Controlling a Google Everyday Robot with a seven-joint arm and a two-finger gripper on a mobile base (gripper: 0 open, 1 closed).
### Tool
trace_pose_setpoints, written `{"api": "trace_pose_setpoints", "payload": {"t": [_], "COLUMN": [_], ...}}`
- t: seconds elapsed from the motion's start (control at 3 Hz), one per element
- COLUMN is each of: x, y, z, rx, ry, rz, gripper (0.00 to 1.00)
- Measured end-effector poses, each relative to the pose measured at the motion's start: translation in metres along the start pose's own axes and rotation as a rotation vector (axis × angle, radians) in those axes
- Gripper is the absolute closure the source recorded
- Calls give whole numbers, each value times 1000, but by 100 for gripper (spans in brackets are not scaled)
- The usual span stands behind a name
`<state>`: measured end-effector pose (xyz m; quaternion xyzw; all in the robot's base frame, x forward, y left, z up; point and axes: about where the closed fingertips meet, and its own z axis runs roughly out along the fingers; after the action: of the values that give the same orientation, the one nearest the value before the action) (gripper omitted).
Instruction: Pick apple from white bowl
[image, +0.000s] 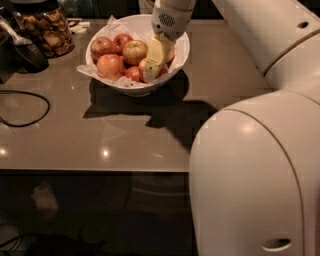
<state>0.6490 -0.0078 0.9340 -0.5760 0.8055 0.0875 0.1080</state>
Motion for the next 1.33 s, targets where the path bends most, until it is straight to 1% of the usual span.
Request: {"api": "trace_pose_setpoints", "payload": {"t": [0.67,1.0,1.33], "x": [-5,-5,-5], "y": [9,10,8], "z": [2,3,6], "rx": [-19,-27,-30], "ry": [4,7,12], "rz": [-3,-3,5], "gripper": [15,13,13]}}
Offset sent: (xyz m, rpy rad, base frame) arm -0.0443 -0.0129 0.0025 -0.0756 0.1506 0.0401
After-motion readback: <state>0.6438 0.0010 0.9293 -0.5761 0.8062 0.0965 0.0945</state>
